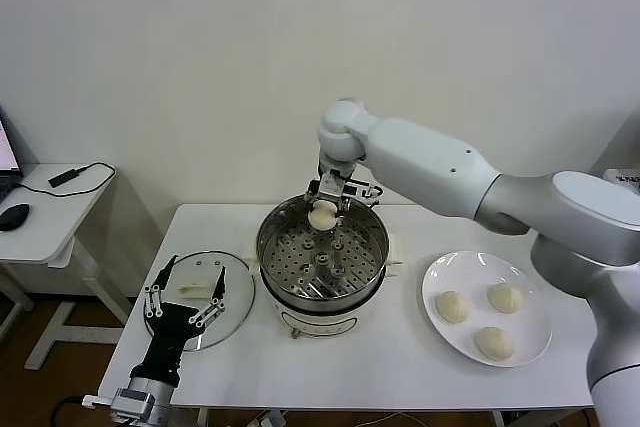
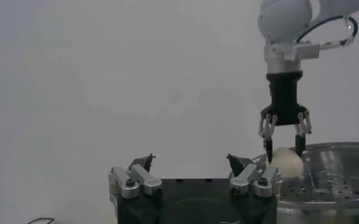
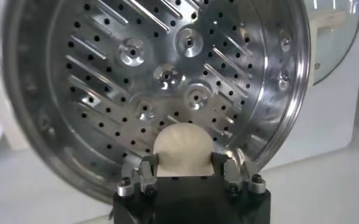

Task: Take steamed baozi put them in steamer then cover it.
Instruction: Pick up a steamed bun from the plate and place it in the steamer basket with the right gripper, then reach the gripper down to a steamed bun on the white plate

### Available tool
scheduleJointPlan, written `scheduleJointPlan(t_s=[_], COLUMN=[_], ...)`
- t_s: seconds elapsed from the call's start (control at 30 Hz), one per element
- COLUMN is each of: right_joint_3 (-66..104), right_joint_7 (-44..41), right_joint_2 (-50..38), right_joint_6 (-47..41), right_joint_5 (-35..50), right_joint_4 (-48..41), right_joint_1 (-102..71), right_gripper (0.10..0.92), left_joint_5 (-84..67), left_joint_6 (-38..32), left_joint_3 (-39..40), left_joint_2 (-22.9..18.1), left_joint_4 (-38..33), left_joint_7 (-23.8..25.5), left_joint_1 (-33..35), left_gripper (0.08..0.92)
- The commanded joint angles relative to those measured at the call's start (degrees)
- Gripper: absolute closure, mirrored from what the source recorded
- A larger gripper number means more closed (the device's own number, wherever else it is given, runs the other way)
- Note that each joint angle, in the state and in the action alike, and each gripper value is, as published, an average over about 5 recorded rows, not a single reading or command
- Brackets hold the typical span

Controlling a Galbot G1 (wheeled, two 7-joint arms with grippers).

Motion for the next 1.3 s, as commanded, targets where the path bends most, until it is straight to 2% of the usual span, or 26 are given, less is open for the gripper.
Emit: scheduleJointPlan(t_s=[0.03,0.3,0.7,0.87,0.97,1.13,1.3], right_joint_3=[0.14,-0.34,1.37,4.77,3.00,-12.48,-22.44], right_joint_7=[0.68,0.10,-1.12,-8.74,-12.12,-10.46,-5.31], right_joint_2=[3.00,2.69,-0.60,-8.31,-14.97,-26.97,-36.56], right_joint_6=[0.88,1.43,0.62,-4.23,-10.78,-24.91,-30.04], right_joint_5=[-2.26,-1.88,1.85,10.06,18.73,38.33,45.68], right_joint_4=[-3.44,-2.68,0.94,6.56,7.62,7.08,10.63], right_joint_1=[-1.81,-2.00,-0.81,4.22,9.66,18.58,17.45], right_gripper=[0.396,0.363,0.207,0.203,0.203,0.203,0.203], left_joint_5=[-0.12,-0.12,-0.23,-0.22,-0.21,-0.16,-0.13], left_joint_6=[-0.17,-0.29,-0.36,-0.16,-0.09,0.04,0.21], left_joint_3=[-0.15,-0.29,-0.45,-0.07,0.08,0.18,0.34], left_joint_2=[0.02,-0.02,-0.10,0.03,0.19,0.62,0.72], left_joint_4=[0.11,0.25,0.42,0.20,0.07,-0.14,-0.25], left_joint_7=[-0.03,-0.06,-0.55,-0.59,-0.60,-0.75,-0.93], left_joint_1=[0.11,0.10,-0.26,-0.47,-0.70,-0.77,-0.78], left_gripper=[0.177,0.177,0.177,0.177,0.177,0.177,0.177])
